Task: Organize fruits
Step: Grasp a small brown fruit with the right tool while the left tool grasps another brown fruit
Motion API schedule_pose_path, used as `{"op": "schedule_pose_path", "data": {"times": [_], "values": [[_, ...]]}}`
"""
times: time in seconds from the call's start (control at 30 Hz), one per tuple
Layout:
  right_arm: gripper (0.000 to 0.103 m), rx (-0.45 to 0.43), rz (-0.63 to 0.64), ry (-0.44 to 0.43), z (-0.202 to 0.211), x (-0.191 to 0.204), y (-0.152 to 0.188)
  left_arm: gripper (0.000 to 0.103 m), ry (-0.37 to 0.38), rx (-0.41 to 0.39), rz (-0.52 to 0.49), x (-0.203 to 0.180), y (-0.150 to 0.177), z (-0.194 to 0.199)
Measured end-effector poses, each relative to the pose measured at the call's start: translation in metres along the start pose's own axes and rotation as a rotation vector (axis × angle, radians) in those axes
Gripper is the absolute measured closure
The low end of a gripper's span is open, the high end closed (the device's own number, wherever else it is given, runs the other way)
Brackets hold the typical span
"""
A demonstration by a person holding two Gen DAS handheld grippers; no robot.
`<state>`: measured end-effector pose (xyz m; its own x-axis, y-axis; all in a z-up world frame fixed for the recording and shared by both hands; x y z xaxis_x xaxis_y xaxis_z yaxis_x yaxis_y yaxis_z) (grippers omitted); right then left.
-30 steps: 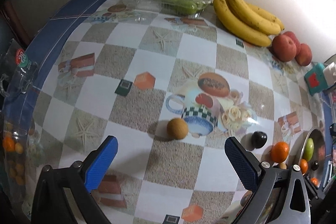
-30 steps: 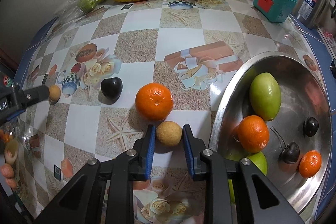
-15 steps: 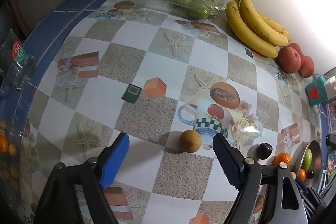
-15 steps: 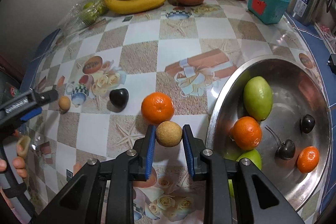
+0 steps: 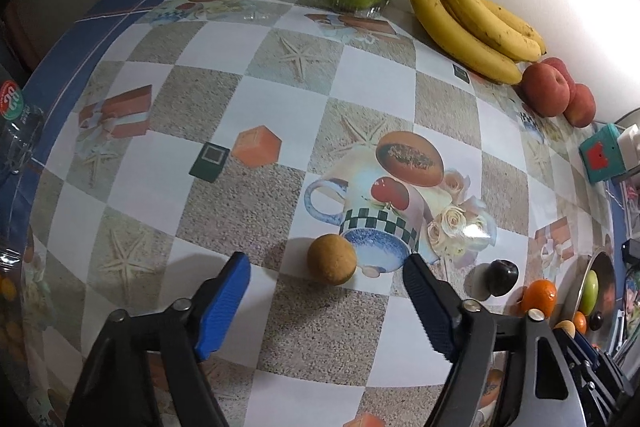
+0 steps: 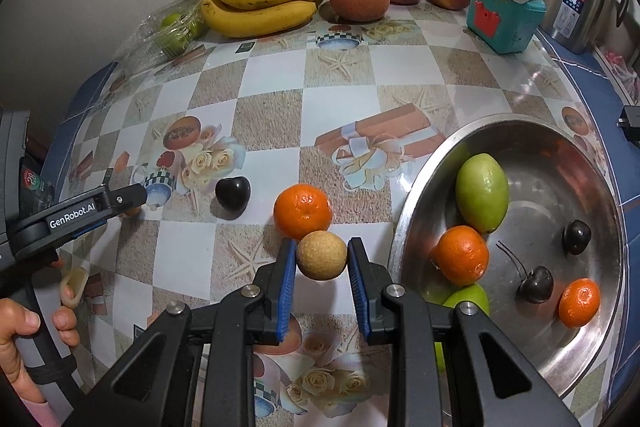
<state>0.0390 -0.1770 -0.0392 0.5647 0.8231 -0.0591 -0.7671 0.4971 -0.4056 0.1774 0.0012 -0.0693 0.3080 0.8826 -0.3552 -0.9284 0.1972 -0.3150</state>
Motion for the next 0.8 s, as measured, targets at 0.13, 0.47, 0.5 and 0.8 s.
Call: {"op": "schedule_pose_path", "data": {"times": [0.13,0.47,0.5,0.8], "values": [[0.076,0.007,-0.002,-0.004,-0.002,0.000,0.001,0.035,0.011,0.006,-0.005,-0.002,0.001,-0.005],[0.076,0.017,-0.001,-0.003,-0.004,-0.001,0.001,0.063,0.018,-0.002,-0.033,-0.014,-0.001,-0.016],[0.076,0.018,-0.001,-0.003,-0.005,-0.001,0.002,0.065,0.019,-0.003,-0.032,-0.015,-0.001,-0.017],[0.076,0.027,-0.006,-0.010,-0.006,-0.002,0.002,0.076,0.018,-0.004,-0.010,-0.010,-0.002,-0.017]]}}
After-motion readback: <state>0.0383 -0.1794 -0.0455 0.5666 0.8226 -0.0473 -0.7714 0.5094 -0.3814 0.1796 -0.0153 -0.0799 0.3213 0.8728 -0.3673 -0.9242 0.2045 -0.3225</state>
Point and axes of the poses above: each gripper's, at about its wrist camera, not at the fingertips, and z roughly against the way its jaws point, x to its left, y to its underside, the point moved 2 cm from there along -z, roughly the way its jaws point, and after that the axes turned 12 degrees about y, right-handed, at the moved point
